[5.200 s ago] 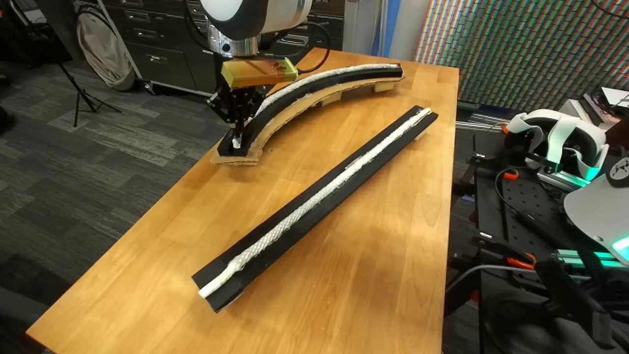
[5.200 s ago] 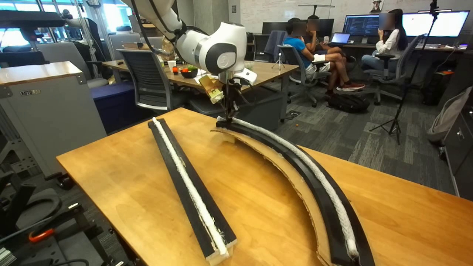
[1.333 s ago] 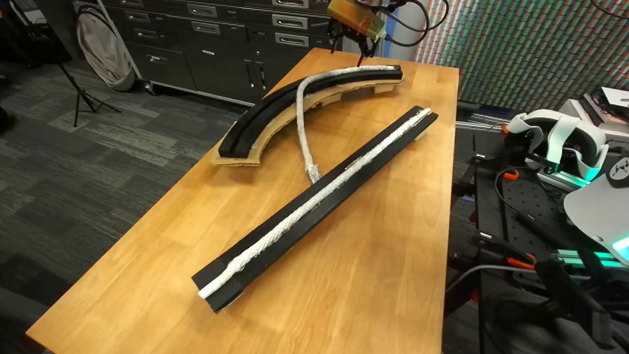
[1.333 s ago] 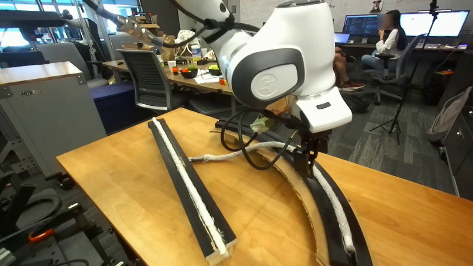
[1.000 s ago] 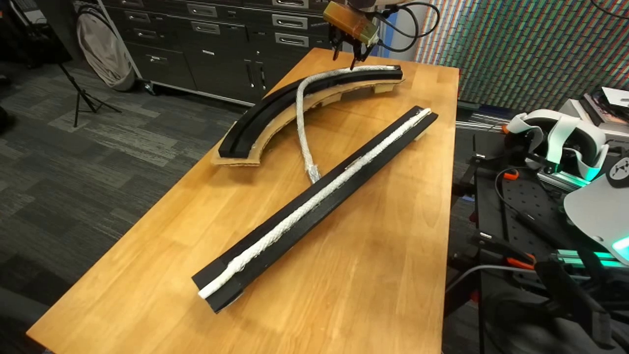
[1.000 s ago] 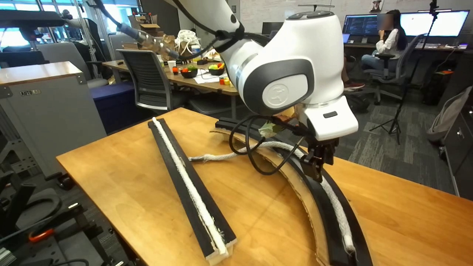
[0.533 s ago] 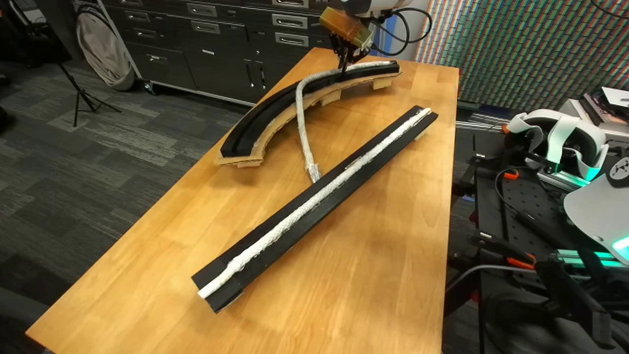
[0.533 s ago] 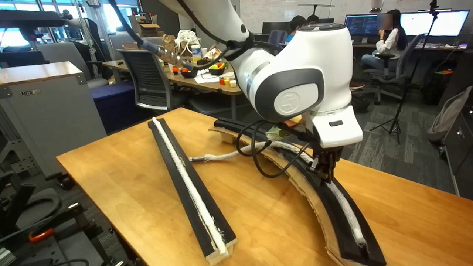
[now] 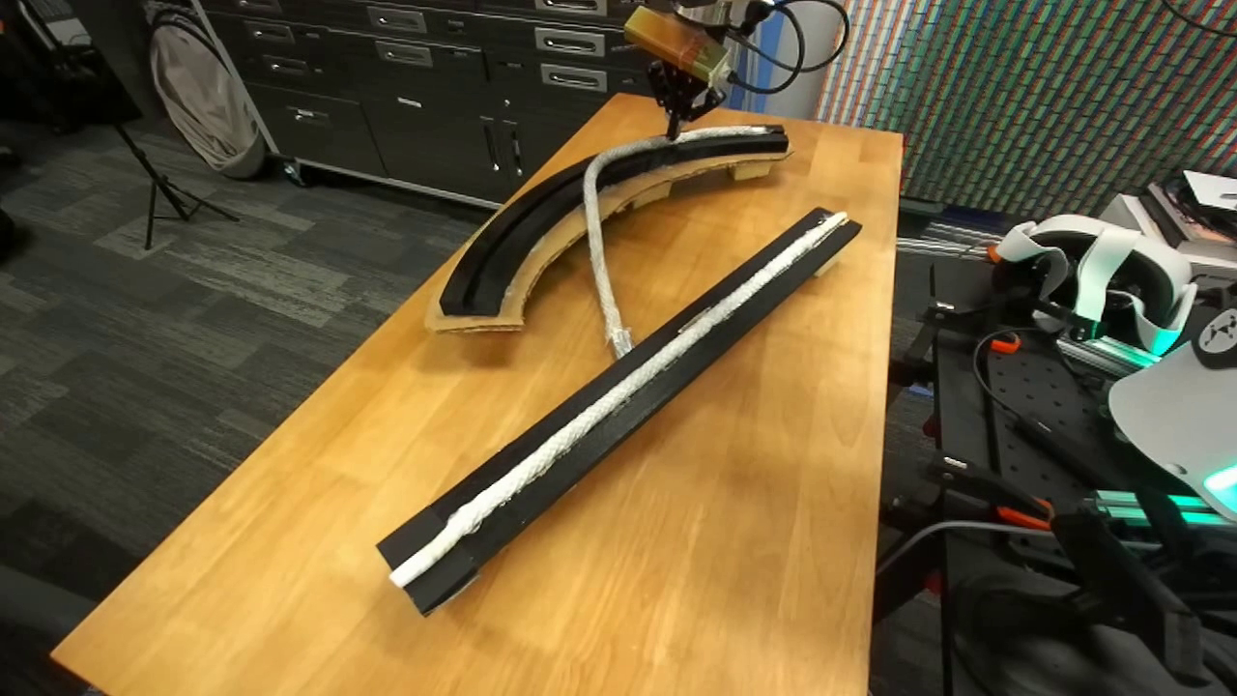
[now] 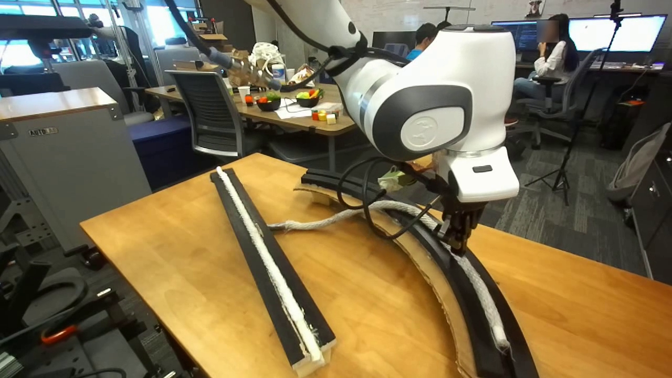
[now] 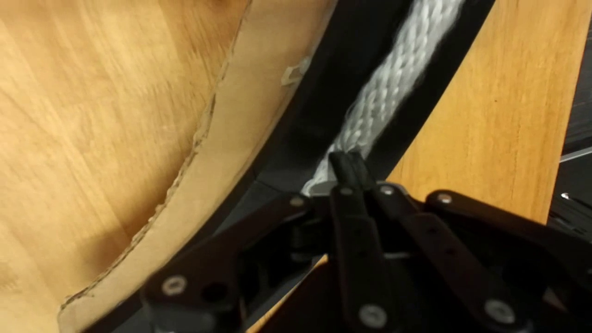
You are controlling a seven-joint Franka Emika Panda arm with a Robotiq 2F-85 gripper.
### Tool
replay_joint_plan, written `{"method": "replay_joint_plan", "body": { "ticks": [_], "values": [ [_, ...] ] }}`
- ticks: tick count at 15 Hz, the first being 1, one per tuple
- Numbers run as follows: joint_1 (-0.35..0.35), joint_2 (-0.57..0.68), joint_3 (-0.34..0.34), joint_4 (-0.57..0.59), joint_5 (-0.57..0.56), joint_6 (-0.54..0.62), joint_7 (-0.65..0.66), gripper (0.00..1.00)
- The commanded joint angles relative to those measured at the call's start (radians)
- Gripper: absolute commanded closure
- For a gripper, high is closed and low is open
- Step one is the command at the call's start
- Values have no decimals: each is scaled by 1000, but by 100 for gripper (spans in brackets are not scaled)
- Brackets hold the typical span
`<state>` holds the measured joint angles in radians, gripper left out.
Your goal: Remove the rope from the curved black board then remove the rope from the straight black board
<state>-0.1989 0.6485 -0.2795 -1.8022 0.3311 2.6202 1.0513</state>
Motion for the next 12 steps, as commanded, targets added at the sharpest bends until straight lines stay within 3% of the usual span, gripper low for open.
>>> {"method": "replay_joint_plan", "body": {
  "ticks": [1, 7, 12],
  "values": [
    [3, -64, 3, -33, -27, -51, -22, 100],
    [83, -268, -66, -232, -221, -18, -44, 100],
    [50, -434, -31, -398, -240, -147, -149, 100]
  ]
}}
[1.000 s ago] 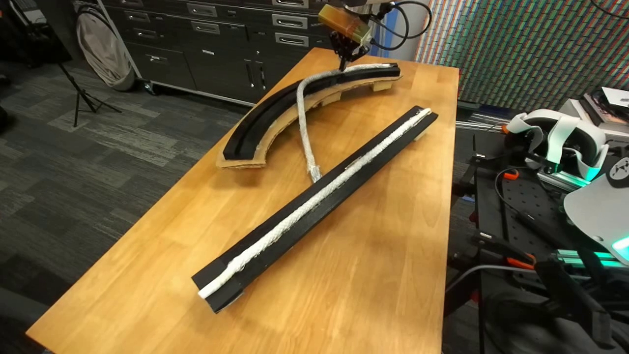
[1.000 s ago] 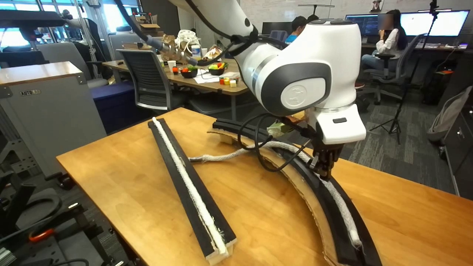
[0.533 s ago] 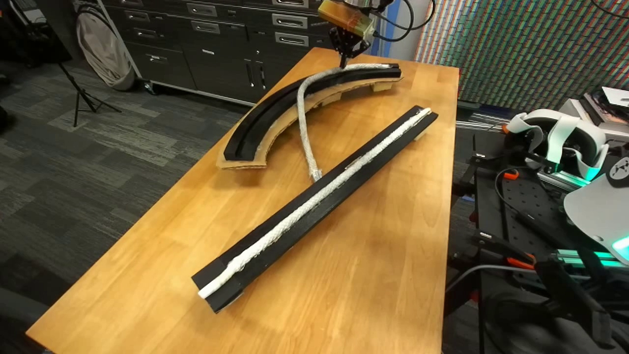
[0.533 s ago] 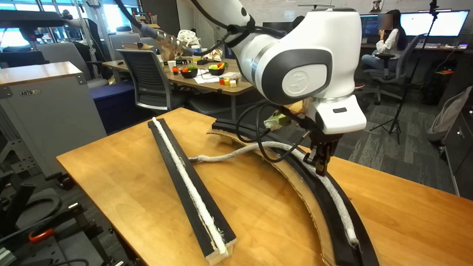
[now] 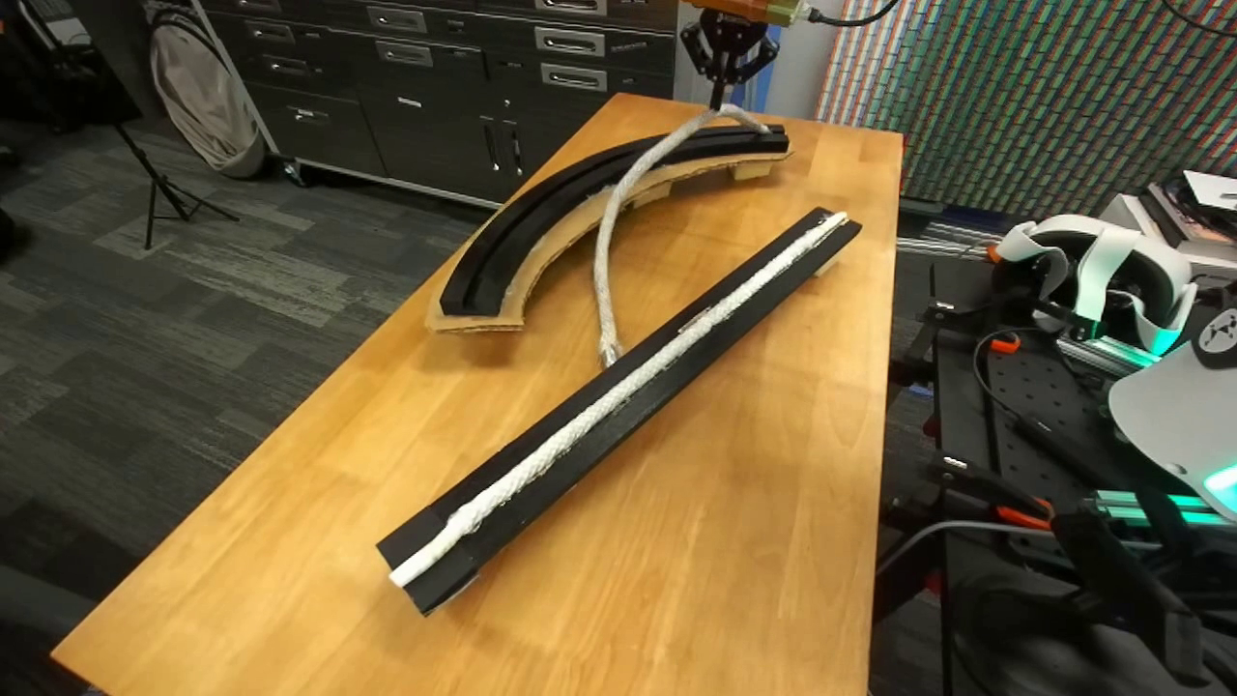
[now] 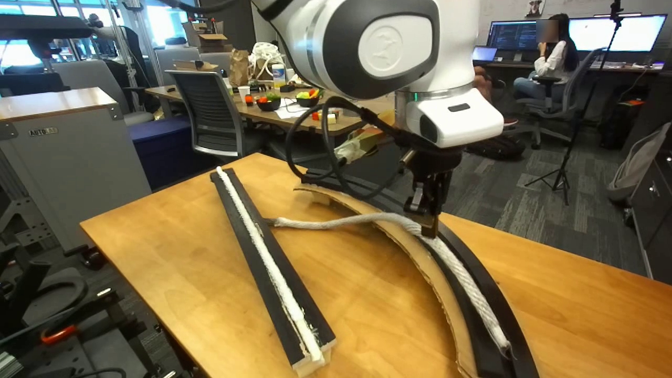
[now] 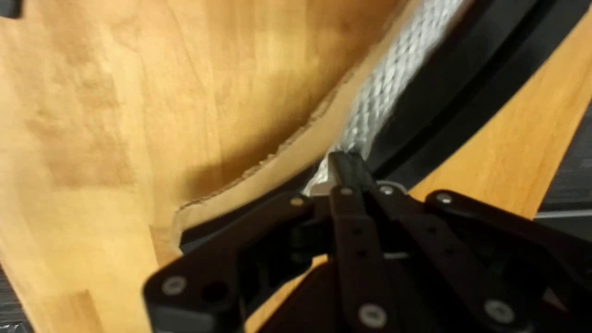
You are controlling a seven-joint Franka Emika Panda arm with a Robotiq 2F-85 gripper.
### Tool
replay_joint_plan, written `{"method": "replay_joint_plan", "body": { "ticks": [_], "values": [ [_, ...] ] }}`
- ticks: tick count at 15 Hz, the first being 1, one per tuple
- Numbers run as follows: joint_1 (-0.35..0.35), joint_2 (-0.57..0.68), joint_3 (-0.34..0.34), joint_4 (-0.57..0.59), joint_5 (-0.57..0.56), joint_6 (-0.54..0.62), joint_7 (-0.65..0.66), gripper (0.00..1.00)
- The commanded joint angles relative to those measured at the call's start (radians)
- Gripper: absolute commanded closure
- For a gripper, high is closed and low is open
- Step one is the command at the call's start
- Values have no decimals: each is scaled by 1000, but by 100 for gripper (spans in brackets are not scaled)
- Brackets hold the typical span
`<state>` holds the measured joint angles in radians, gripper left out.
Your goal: Remove the rope from the curved black board then remove the rope from the straight black board
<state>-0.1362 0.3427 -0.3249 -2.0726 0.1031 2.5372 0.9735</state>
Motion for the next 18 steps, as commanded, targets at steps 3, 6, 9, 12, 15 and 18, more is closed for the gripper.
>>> {"method": "replay_joint_plan", "body": {
  "ticks": [3, 6, 9, 12, 15, 18],
  "values": [
    [-17, -169, 13, -198, -7, -112, -84, 100],
    [-17, -164, 8, -241, -16, -47, -47, 100],
    [-19, -143, 7, -261, -12, 65, -47, 100],
    [-21, -149, 32, -280, 31, 118, -100, 72],
    [-38, -185, 104, -279, 200, 49, -193, 50],
    [-27, -205, 138, -280, 276, -26, -262, 28]
  ]
}}
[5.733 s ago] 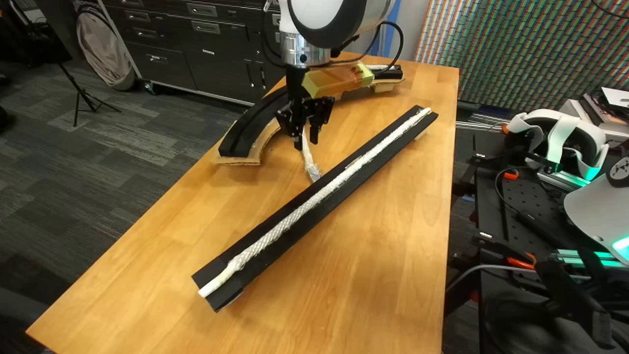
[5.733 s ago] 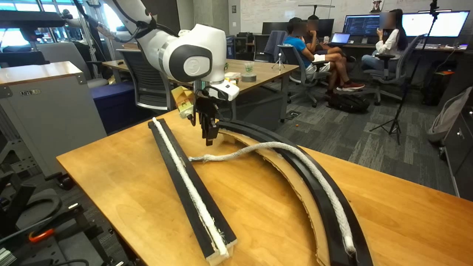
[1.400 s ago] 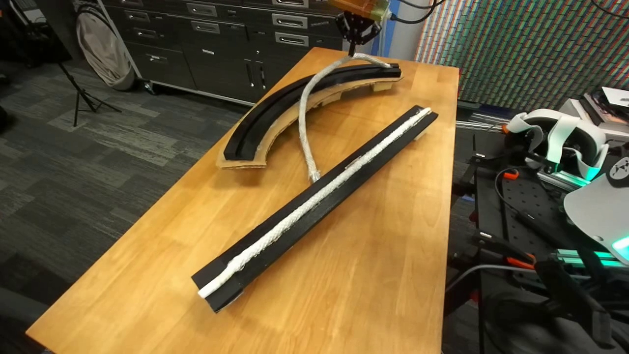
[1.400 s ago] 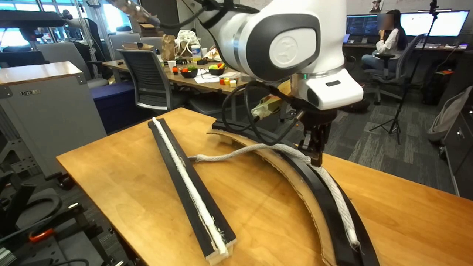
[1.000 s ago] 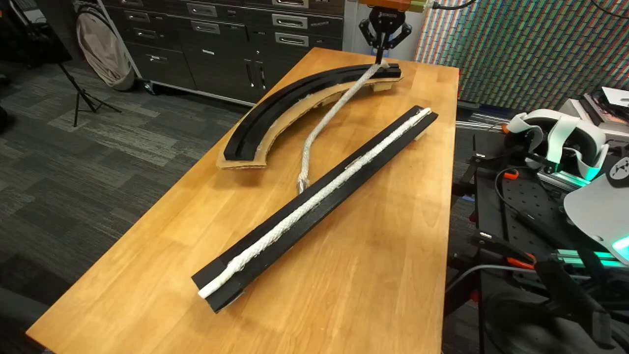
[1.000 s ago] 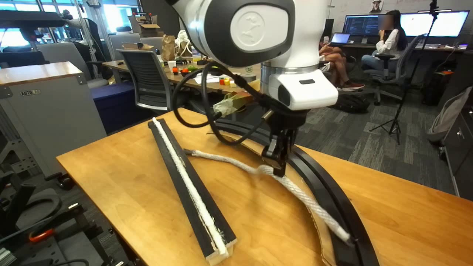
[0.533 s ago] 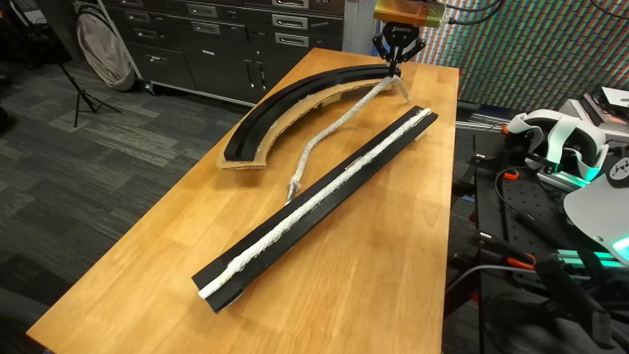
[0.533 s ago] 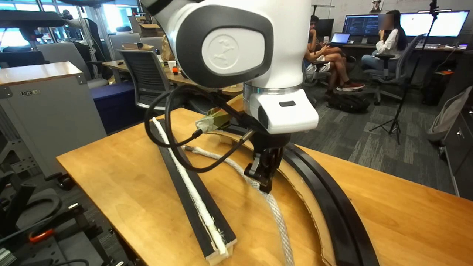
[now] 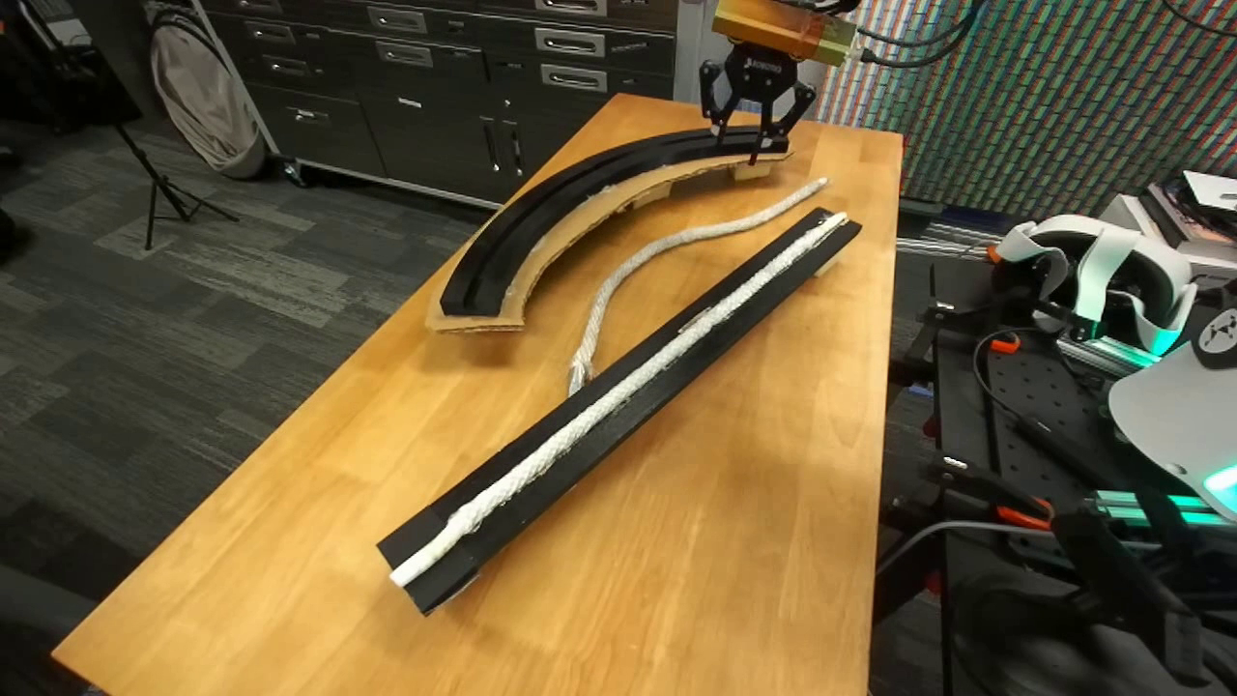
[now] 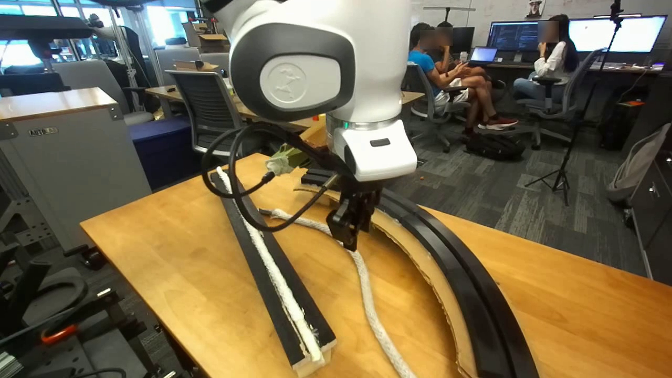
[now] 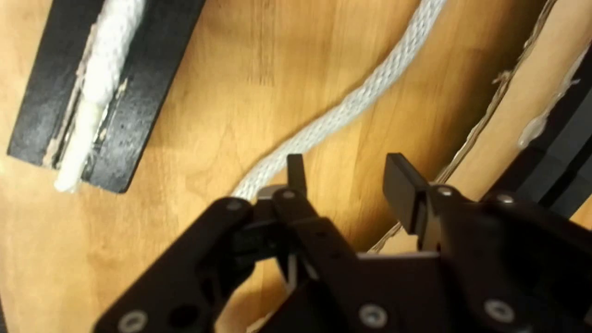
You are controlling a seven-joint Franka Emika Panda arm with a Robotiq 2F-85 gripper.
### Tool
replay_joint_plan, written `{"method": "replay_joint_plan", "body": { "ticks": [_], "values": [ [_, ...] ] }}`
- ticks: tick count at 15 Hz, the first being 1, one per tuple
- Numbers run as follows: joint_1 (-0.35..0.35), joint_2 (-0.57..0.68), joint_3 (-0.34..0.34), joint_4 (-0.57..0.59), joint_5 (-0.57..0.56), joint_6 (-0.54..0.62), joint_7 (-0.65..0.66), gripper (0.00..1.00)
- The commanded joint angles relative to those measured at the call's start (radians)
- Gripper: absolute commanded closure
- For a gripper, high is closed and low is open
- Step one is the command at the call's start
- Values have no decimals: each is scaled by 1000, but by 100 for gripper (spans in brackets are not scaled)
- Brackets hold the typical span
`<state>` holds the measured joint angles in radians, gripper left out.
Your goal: Remove the rope from the curved black board then remove the rope from the straight black board
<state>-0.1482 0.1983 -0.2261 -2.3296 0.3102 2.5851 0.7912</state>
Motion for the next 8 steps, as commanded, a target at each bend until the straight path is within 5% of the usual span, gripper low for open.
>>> {"method": "replay_joint_plan", "body": {
  "ticks": [1, 4, 8],
  "values": [
    [-10, -63, 44, -24, 74, -99, -89, 19],
    [-4, -58, 52, -26, 67, -156, -102, 1],
    [2, -25, 47, -18, 43, -153, -95, 0]
  ]
}}
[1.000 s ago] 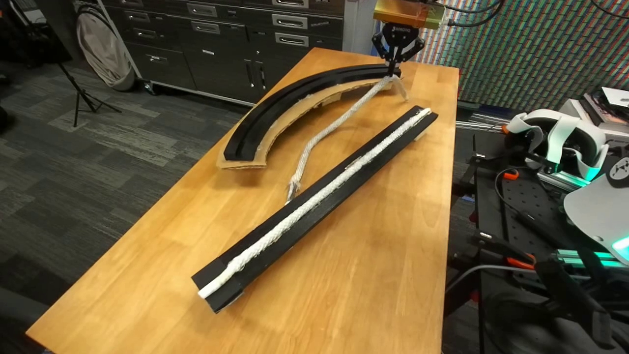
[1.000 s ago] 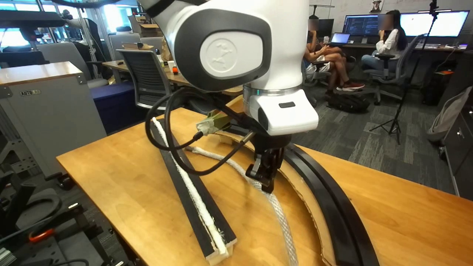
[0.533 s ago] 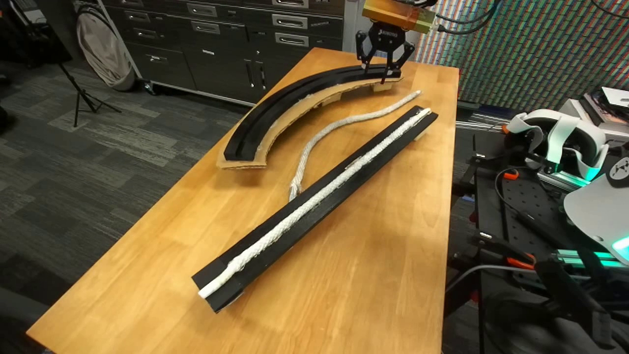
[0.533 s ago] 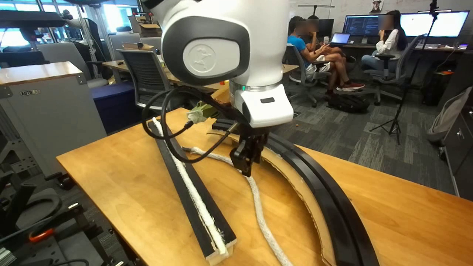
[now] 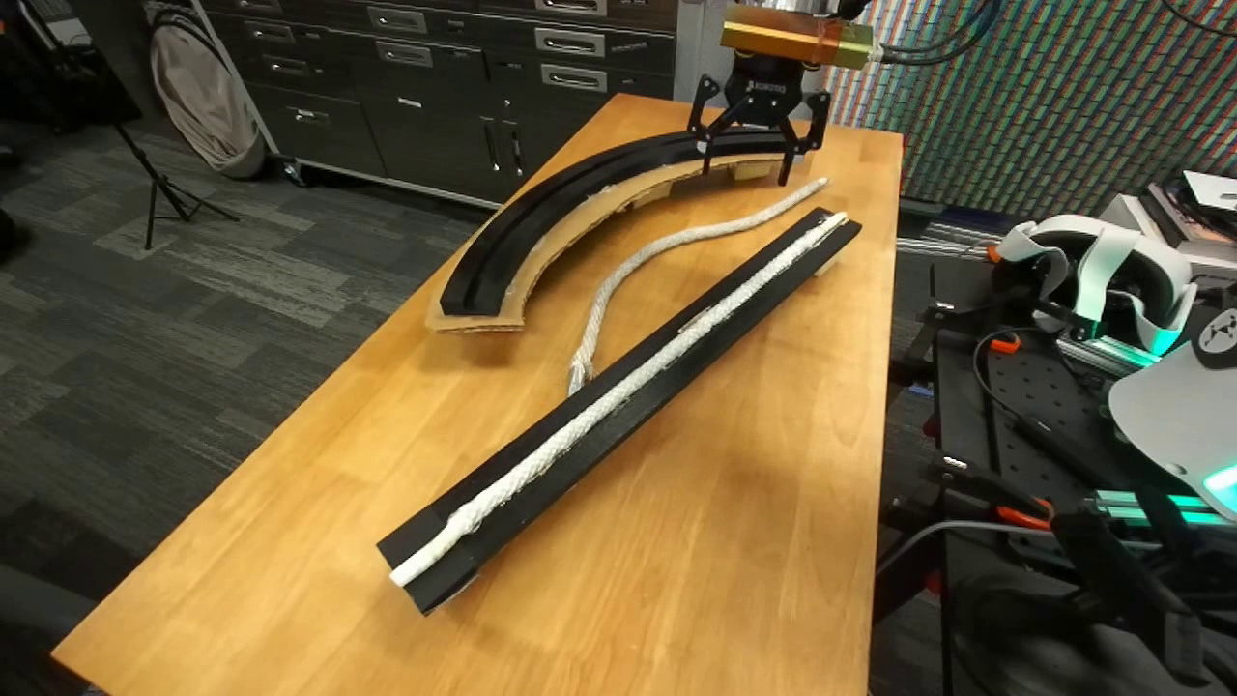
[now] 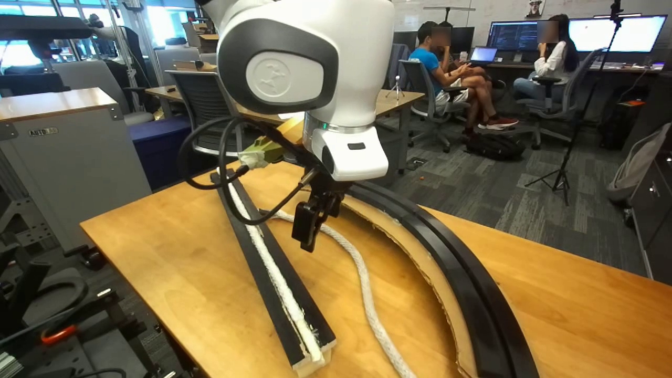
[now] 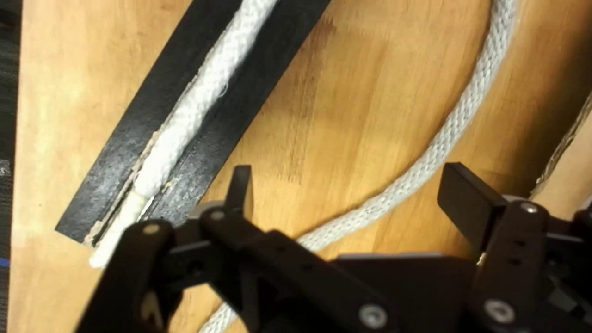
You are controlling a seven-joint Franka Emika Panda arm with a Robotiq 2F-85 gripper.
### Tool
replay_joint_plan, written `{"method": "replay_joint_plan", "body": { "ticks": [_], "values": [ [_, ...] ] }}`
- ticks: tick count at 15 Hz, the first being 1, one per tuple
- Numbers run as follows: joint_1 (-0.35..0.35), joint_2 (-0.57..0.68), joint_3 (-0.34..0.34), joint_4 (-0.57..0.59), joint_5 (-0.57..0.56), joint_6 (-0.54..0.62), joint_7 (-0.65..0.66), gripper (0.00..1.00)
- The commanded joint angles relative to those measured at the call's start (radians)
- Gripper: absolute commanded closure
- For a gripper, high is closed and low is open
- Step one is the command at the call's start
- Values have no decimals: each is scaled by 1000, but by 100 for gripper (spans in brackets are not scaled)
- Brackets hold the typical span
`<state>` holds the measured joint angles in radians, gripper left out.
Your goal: Remove the rope from the curved black board then remove the rope from the straight black board
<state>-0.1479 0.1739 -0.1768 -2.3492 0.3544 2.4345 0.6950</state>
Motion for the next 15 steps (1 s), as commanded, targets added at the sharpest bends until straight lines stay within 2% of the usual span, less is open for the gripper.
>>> {"method": "replay_joint_plan", "body": {
  "ticks": [1, 5, 15],
  "values": [
    [2, 0, -2, -2, -1, -4, -5, 0],
    [10, 6, -4, -32, -14, 18, 15, 0],
    [80, 37, -4, -174, -83, 163, 138, 0]
  ]
}}
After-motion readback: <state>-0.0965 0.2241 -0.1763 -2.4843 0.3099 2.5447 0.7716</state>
